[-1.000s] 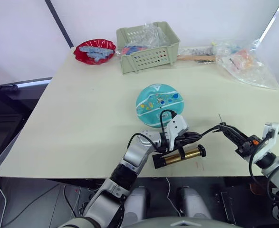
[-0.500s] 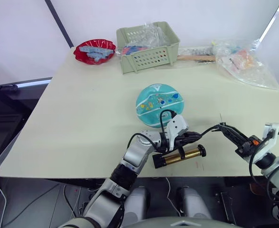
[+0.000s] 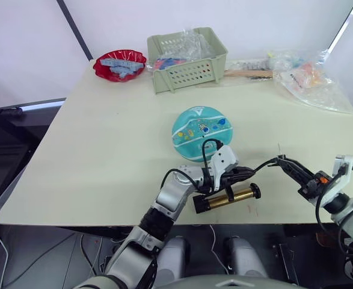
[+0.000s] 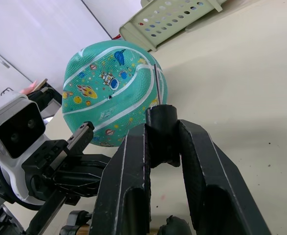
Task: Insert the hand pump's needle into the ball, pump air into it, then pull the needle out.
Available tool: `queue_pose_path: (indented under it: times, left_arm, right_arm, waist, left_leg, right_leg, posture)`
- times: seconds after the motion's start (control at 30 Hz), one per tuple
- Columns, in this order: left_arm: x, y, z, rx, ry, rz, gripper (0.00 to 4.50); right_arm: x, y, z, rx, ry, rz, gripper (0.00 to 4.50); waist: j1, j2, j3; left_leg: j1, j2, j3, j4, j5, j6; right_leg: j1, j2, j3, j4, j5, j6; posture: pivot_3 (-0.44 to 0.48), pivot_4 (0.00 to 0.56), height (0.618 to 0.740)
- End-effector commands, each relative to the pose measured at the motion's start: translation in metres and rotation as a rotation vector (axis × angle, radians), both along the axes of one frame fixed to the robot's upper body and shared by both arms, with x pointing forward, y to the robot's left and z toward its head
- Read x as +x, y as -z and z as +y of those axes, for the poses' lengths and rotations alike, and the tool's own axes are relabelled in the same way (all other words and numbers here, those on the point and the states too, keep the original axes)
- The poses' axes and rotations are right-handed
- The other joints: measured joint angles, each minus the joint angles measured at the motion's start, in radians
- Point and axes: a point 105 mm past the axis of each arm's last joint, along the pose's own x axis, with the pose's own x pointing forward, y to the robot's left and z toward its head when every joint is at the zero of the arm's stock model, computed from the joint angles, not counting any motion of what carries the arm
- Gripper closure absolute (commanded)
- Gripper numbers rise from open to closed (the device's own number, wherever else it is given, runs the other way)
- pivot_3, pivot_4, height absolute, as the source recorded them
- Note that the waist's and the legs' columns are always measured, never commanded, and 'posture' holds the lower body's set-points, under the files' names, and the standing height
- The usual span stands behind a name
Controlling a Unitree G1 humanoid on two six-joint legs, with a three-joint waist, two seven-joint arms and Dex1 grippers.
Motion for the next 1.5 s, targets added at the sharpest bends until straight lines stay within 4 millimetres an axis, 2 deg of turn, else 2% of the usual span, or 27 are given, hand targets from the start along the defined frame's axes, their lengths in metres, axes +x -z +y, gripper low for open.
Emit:
queue_pose_path:
  times: [0.03, 0.43, 0.8, 1.13, 1.33, 1.43, 1.5]
  left_arm:
    - [-0.005, -0.005, -0.007, -0.017, 0.033, -0.030, 4.50]
    - [-0.005, 0.000, -0.004, -0.006, 0.033, -0.028, 4.50]
    - [-0.005, 0.001, -0.002, 0.003, 0.033, -0.032, 4.50]
    - [-0.006, 0.004, -0.001, 0.012, 0.036, -0.029, 4.50]
    - [-0.003, 0.002, 0.000, 0.026, 0.036, -0.070, 4.50]
    - [0.000, -0.009, 0.000, 0.004, 0.036, -0.128, 4.50]
    - [0.002, -0.023, 0.000, -0.031, 0.037, -0.168, 3.78]
  right_arm:
    - [0.000, -0.011, 0.002, -0.002, -0.020, -0.046, 4.17]
    - [0.006, -0.025, -0.008, 0.041, 0.020, -0.105, 4.17]
    - [0.003, -0.023, -0.007, 0.021, 0.001, -0.104, 4.17]
    - [0.004, -0.031, -0.005, 0.042, 0.017, -0.141, 4.17]
    - [0.000, -0.027, -0.002, -0.022, -0.021, -0.135, 4.17]
    - [-0.001, -0.028, -0.005, -0.058, -0.035, -0.151, 4.17]
    - [0.000, -0.030, -0.006, -0.096, -0.051, -0.173, 4.17]
  waist:
    - [0.000, 0.000, 0.000]
    - [0.000, 0.000, 0.000]
    - [0.000, 0.000, 0.000]
    - [0.000, 0.000, 0.000]
    - [0.000, 0.000, 0.000]
    - [0.000, 0.000, 0.000]
    - [0.000, 0.000, 0.000]
  left_leg:
    - [0.000, 0.000, 0.000, 0.000, 0.000, 0.000]
    - [0.000, 0.000, 0.000, 0.000, 0.000, 0.000]
    - [0.000, 0.000, 0.000, 0.000, 0.000, 0.000]
    - [0.000, 0.000, 0.000, 0.000, 0.000, 0.000]
    - [0.000, 0.000, 0.000, 0.000, 0.000, 0.000]
    - [0.000, 0.000, 0.000, 0.000, 0.000, 0.000]
    - [0.000, 0.000, 0.000, 0.000, 0.000, 0.000]
  right_leg:
    - [0.000, 0.000, 0.000, 0.000, 0.000, 0.000]
    - [0.000, 0.000, 0.000, 0.000, 0.000, 0.000]
    - [0.000, 0.000, 0.000, 0.000, 0.000, 0.000]
    - [0.000, 0.000, 0.000, 0.000, 0.000, 0.000]
    - [0.000, 0.000, 0.000, 0.000, 0.000, 0.000]
    - [0.000, 0.000, 0.000, 0.000, 0.000, 0.000]
    - [0.000, 0.000, 0.000, 0.000, 0.000, 0.000]
  posture:
    - [0.000, 0.150, 0.740]
    - [0.000, 0.150, 0.740]
    - [0.000, 0.150, 0.740]
    - [0.000, 0.150, 0.740]
    - [0.000, 0.150, 0.740]
    - [0.000, 0.150, 0.740]
    - [0.000, 0.150, 0.740]
